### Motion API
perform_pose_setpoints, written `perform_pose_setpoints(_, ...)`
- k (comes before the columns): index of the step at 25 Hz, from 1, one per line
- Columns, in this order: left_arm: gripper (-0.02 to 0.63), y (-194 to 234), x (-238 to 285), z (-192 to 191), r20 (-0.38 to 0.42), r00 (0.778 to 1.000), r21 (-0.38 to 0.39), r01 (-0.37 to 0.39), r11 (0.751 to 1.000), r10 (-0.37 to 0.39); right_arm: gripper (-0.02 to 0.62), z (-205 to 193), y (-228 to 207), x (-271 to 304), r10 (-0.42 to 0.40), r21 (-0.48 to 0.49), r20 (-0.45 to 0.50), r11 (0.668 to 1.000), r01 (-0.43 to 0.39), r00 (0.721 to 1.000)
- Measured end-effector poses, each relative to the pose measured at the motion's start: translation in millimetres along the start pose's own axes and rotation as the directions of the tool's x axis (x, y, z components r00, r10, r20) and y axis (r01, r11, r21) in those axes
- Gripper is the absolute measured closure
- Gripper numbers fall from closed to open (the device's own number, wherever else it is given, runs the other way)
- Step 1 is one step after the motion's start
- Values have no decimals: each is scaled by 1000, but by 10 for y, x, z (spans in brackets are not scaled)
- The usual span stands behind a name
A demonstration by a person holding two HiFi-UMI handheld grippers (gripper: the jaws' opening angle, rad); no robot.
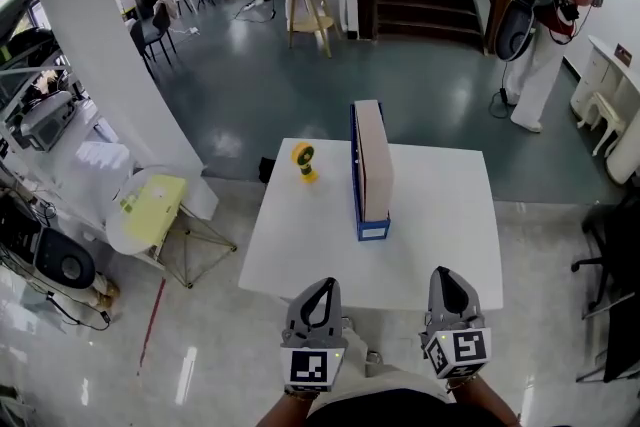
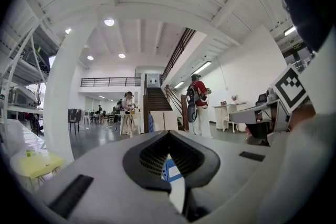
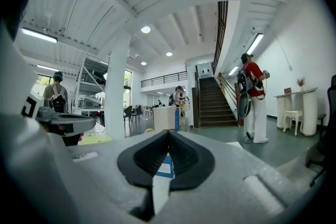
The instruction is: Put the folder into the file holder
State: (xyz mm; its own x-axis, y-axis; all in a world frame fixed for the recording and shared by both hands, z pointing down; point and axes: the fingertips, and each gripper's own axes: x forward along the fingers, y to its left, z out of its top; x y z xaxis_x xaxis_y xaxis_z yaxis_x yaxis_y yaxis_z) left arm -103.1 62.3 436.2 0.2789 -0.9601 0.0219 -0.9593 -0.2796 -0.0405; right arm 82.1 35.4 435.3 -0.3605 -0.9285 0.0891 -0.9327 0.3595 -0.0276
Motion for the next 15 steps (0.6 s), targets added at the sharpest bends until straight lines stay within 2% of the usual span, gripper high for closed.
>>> perform_pose_setpoints(15,607,9,-57,-19,0,1000,-12,-22,1000,22,597,-79,-38,-40,0,-9,-23,1000,0,1000)
